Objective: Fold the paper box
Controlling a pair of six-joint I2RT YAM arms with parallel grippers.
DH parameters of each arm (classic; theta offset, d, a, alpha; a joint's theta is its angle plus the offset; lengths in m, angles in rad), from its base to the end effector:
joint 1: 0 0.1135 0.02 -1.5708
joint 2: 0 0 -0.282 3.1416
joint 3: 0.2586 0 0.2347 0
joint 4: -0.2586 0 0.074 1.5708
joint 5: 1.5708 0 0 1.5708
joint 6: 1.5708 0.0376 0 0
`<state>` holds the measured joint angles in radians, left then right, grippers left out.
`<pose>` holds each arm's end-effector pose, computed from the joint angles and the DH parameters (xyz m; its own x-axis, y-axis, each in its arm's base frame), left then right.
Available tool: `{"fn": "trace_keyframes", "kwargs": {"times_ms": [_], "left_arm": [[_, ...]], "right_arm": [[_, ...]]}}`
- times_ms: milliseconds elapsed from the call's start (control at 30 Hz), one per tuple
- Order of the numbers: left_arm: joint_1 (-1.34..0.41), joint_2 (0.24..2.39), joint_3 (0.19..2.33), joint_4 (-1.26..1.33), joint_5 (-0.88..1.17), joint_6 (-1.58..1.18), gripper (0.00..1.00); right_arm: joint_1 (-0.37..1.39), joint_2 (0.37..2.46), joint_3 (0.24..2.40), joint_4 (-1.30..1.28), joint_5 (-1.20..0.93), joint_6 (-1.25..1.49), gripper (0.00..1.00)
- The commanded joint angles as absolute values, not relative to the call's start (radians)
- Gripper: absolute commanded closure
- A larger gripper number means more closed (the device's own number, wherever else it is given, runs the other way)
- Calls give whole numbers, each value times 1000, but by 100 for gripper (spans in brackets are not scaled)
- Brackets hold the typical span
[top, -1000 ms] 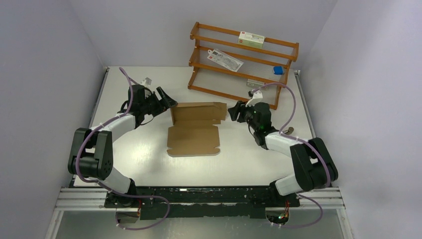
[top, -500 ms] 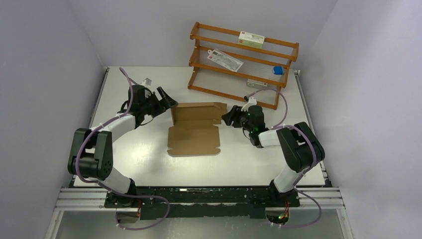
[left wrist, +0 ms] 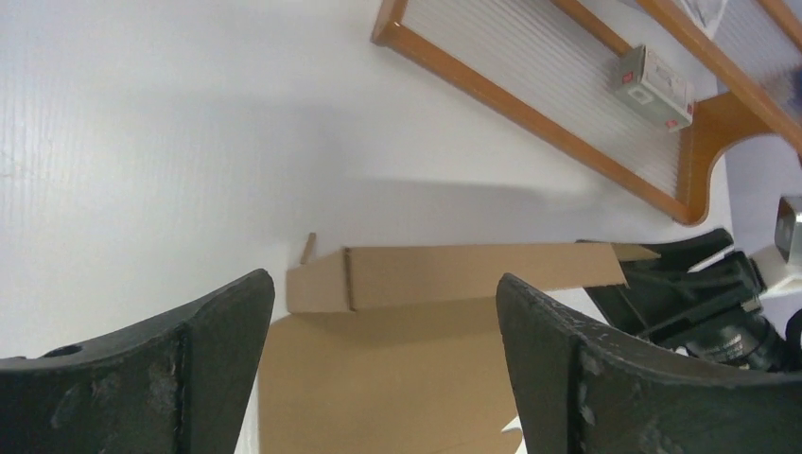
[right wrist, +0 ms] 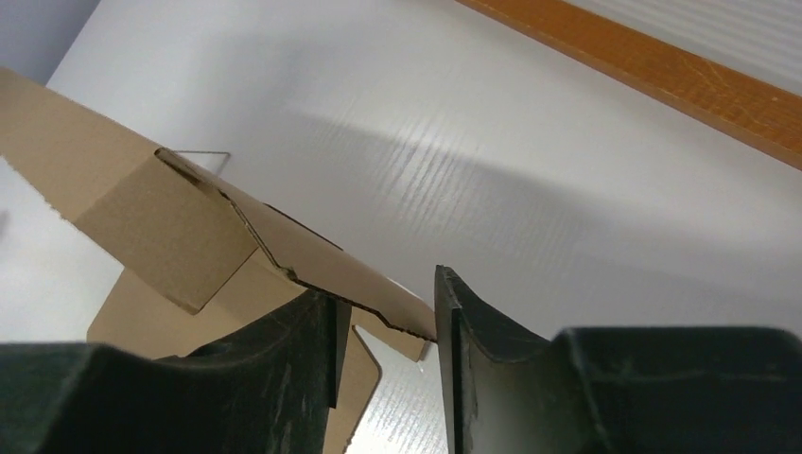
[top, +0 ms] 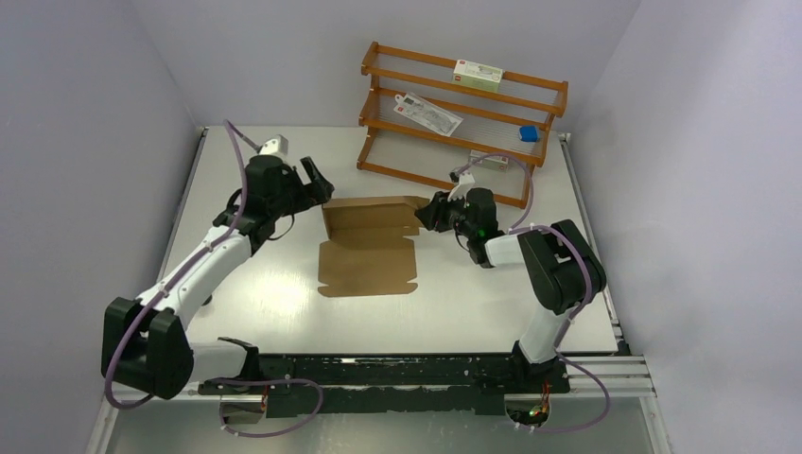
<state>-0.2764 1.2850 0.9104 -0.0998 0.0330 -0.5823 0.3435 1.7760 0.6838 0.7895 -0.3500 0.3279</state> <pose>0.2622 -0.0757 0.3059 -0.5326 -0.4203 -0.7347 0.0097 0.8649 -0.5018 0.3154 0.1265 0.1832 -0.4669 0.1543 -0.8708 -0.5009 0.7654 0.4042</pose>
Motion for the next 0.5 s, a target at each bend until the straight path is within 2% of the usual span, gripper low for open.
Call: {"fn": "trace_keyframes", "kwargs": {"times_ms": [0, 233, 467], "left_arm": [[-407, 1242, 957, -219, -158, -501, 10], [-693, 1268, 992, -270, -165, -497, 10], [-913, 1347, 990, -228, -165, -497, 10]], "right_arm": [[346, 1769, 689, 808, -406, 339, 62], [353, 1693, 651, 748, -428, 473, 76], [395, 1581, 617, 630, -410, 549, 80]]}}
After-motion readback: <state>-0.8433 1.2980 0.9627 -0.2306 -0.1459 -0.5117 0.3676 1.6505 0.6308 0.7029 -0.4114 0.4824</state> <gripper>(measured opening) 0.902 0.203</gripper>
